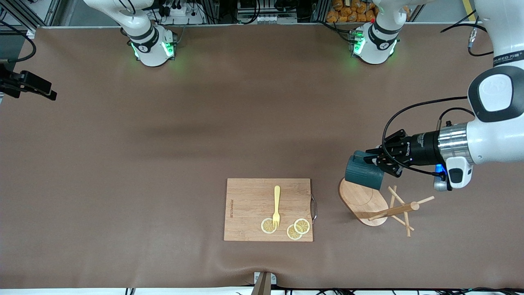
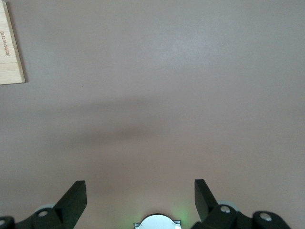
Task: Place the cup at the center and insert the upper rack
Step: 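Carry the mug to the wooden mug tree with the left gripper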
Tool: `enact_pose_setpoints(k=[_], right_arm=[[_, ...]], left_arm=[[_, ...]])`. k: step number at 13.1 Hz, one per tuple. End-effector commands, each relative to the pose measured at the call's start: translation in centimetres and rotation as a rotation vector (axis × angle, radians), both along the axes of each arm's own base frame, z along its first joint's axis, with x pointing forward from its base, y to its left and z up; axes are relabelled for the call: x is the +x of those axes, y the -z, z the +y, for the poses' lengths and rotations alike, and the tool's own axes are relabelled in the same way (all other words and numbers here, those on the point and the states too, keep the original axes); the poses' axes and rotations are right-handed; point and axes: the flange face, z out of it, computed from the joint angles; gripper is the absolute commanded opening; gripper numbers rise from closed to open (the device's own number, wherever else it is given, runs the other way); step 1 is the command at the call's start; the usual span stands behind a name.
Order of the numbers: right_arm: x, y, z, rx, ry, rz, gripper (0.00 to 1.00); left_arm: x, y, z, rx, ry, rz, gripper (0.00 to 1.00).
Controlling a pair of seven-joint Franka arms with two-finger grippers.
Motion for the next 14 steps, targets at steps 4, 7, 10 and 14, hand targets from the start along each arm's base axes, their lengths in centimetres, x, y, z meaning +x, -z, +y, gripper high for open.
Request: enact_pose_setpoints(k=[4, 7, 10, 14], right_arm=[[0.0, -0.2, 0.2, 0.009, 0.012, 0.001, 1.0], [0.0, -0.2, 0.2, 0.009, 0.012, 0.001, 1.0], [0.0, -0.2, 0.2, 0.009, 0.012, 0.001, 1.0], [0.0, -0.2, 0.2, 0.009, 0.01, 0.001, 1.0]], left_arm=[[0.5, 1.3, 5.0, -0.193, 0.007, 0.062, 0.0], [0.7, 1.7, 6.0, -0.225, 0.001, 0.059, 0.0], [0.8, 1.7, 6.3, -0.251, -0.01, 0.062, 0.0], [1.1, 3.0, 5.7, -0.276, 0.003, 0.072, 0.0]])
